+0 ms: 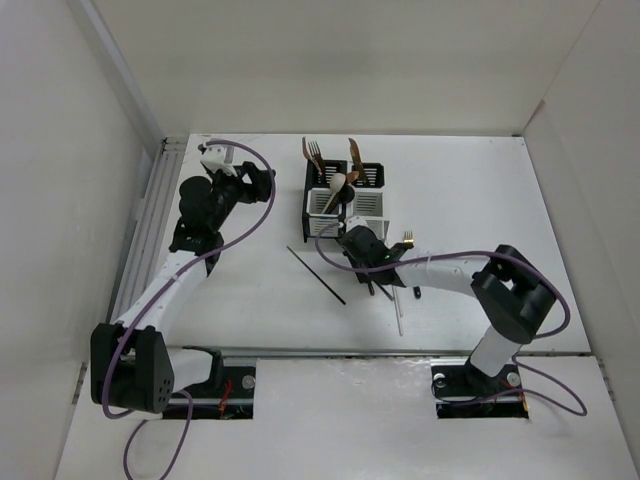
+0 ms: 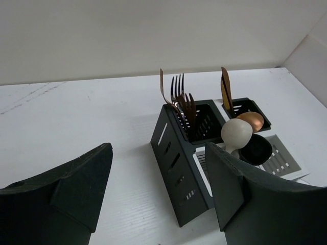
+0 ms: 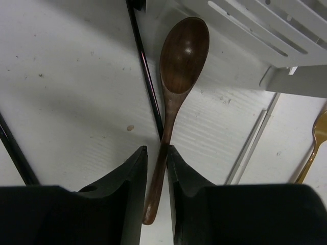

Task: Sort the eating utensils into containers

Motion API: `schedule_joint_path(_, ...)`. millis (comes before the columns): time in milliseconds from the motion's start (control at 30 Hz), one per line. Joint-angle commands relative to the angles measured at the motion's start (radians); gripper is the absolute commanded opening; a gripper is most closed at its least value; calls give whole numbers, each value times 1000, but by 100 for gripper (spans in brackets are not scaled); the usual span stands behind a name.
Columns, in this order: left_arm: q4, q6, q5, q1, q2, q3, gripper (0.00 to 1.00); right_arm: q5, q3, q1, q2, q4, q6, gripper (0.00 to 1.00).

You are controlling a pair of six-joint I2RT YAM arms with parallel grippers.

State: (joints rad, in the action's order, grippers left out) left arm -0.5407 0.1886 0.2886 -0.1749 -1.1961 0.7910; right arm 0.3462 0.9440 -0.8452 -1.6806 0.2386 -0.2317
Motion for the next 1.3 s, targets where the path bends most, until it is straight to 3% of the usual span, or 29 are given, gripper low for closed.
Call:
schedule_joint_path(0,-30,-9,-17,-3,35,-7,70,-29,13,9,-4,-51,12,28)
schedule_joint_path(100,-30,-9,-29,-3,26,-7,70,-50,22,9,-45,-61,22,27)
schedule_joint_path(167,-30,-9,-29,-3,16,-7,70,-59,33,9,-68,-47,32,17)
schedule_joint_path(300,-21,-9,-29,-3,16,-7,70,-50,33,9,-45,-35,32,7)
schedule_joint_path(467,-21,-9,-39,6,16,-7,70,-27,15,-37,25,-5,42,6)
schedule_joint_path(633,-21,-9,-39,6,16,-7,71,-38,24,-83,114,30,83,16)
schedule_joint_path(733,-21,-9,-39,6,16,-7,71,-78,1,-83,160,21,94,16)
schedule_joint_path(933,-21,0,-39,15,16,-16,71,-117,41,-97,211,31,208,0)
schedule_joint_path(1033,-21,0,-69,15,16,-16,71,-176,113,-97,291,-22,331,0)
schedule_joint_path(1167,-21,0,-103,15,26,-25,71,-136,191,-88,338,-250,410,0)
schedule_joint_path(1267,-12,12,-129,15,35,-35,73,-185,234,-26,273,-519,422,0)
